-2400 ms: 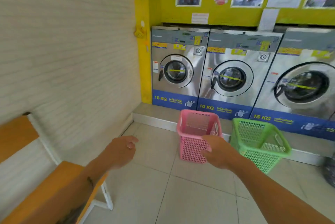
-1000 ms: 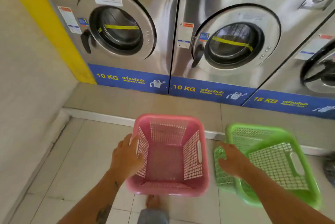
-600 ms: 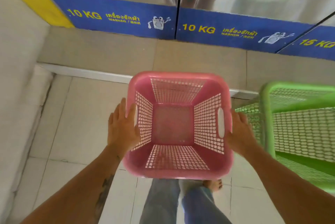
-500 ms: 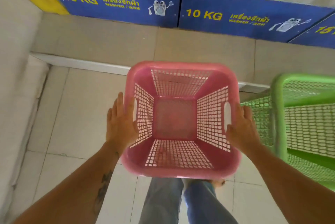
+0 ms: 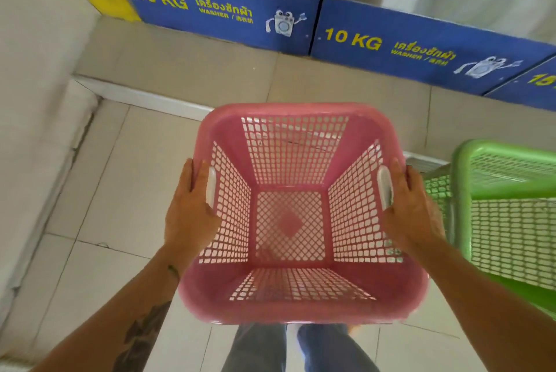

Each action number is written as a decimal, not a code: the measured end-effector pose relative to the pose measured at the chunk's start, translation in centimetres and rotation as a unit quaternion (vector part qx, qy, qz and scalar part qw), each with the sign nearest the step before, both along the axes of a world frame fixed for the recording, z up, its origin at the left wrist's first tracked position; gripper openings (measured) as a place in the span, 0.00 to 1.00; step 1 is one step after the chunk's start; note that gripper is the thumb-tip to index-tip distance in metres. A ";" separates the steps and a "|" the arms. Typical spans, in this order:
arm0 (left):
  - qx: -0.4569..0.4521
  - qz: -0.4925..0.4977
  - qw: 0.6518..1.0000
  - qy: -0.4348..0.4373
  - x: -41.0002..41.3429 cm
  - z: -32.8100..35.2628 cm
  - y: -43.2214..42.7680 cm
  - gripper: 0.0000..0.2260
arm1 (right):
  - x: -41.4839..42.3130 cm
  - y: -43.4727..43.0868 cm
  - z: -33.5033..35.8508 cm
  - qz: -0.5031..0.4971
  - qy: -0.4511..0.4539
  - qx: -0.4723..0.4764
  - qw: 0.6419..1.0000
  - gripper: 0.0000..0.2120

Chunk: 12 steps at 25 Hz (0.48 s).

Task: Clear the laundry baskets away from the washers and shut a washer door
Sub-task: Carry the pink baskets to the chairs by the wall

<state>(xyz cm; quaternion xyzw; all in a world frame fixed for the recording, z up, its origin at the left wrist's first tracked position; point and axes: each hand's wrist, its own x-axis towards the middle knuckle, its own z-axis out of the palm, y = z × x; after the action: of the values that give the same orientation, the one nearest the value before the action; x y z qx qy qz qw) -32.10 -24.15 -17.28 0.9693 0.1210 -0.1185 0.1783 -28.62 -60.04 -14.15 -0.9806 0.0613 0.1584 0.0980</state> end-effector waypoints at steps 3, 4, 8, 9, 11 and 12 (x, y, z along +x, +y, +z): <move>-0.020 0.026 0.999 -0.041 -2.4 7.4 0.4 0.30 | 0.1 0.2 6.7 0.061 0.007 0.021 0.998 0.43; -0.020 0.040 0.998 -0.049 -3.5 10.0 0.3 0.29 | -0.1 0.2 8.7 0.076 0.009 0.025 0.997 0.43; -0.001 0.121 0.991 -0.054 -10.6 20.5 -1.1 0.31 | -2.3 0.0 15.9 0.153 -0.007 0.054 0.987 0.42; 0.001 0.140 0.988 -0.058 -12.9 22.4 -1.4 0.32 | -3.0 0.2 17.4 0.175 -0.013 0.062 0.983 0.41; 0.004 0.165 0.983 -0.076 -18.6 26.0 -2.0 0.33 | -5.1 0.7 20.5 0.219 -0.018 0.084 0.972 0.40; 0.004 0.182 0.979 -0.089 -21.4 27.2 -2.1 0.32 | -6.1 1.3 21.8 0.240 -0.020 0.090 0.966 0.40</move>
<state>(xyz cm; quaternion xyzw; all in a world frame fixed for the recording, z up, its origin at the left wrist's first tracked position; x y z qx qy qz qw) -53.46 -26.29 9.92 0.9384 0.2799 0.0028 0.2026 -34.76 -58.77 7.64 -0.9567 -0.1919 0.1629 0.1465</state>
